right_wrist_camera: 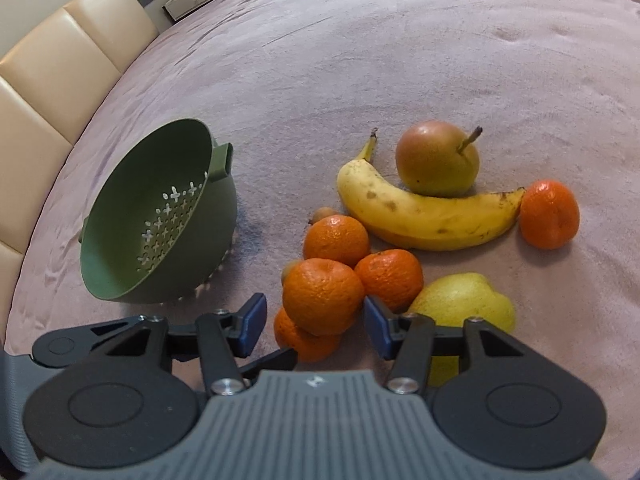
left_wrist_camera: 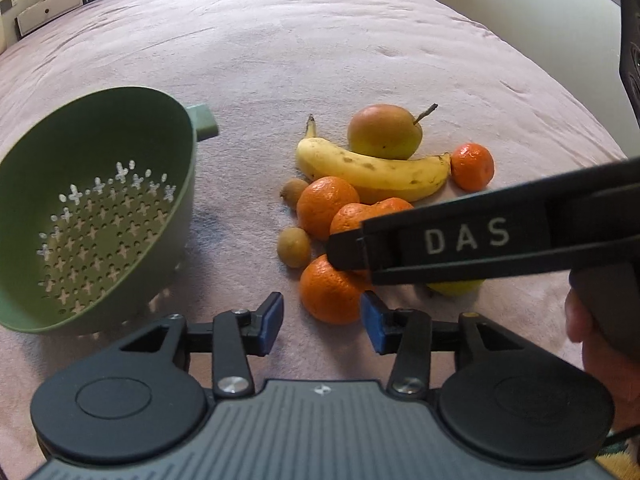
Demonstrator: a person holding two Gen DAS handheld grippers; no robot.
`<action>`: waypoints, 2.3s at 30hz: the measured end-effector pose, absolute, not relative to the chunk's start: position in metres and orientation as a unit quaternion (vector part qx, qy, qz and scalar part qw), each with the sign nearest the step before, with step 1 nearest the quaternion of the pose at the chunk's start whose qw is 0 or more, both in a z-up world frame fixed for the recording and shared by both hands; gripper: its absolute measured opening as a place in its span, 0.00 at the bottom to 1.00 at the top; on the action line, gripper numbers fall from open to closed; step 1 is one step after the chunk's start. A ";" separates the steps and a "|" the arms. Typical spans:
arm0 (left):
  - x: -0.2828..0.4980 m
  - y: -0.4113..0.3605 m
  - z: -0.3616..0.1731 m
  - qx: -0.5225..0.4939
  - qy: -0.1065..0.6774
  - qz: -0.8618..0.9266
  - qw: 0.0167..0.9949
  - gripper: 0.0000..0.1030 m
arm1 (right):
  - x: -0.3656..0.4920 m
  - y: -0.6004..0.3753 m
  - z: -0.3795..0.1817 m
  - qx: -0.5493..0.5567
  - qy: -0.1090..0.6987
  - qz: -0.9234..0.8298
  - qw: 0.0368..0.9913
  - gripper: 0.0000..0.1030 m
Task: Organize fruits
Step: 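Grasp a tangerine with the left tool while the right tool grasps another tangerine, then carry both tangerines over the green colander and open both tools to drop them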
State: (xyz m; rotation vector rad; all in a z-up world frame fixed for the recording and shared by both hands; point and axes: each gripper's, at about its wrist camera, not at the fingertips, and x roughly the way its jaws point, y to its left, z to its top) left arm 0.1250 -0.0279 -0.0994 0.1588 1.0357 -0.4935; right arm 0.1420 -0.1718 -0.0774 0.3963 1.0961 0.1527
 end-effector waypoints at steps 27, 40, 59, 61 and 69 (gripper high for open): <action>0.137 -0.044 -0.118 0.050 0.514 -0.212 0.830 0.57 | 0.117 -0.199 -0.046 0.165 0.464 0.021 0.870 0.40; 0.134 -0.038 -0.108 0.027 0.506 -0.210 0.836 0.50 | 0.118 -0.196 -0.053 0.134 0.475 0.022 0.870 0.40; 0.144 0.035 0.008 -0.051 0.440 -0.128 0.887 0.49 | 0.139 -0.156 0.001 0.080 0.414 0.089 0.903 0.40; 0.152 0.045 0.014 -0.048 0.434 -0.098 0.894 0.49 | 0.146 -0.140 0.006 0.059 0.406 0.117 0.904 0.40; 0.181 0.083 -0.003 -0.047 0.476 -0.032 0.878 0.49 | 0.176 -0.070 -0.003 -0.056 0.395 0.223 0.889 0.39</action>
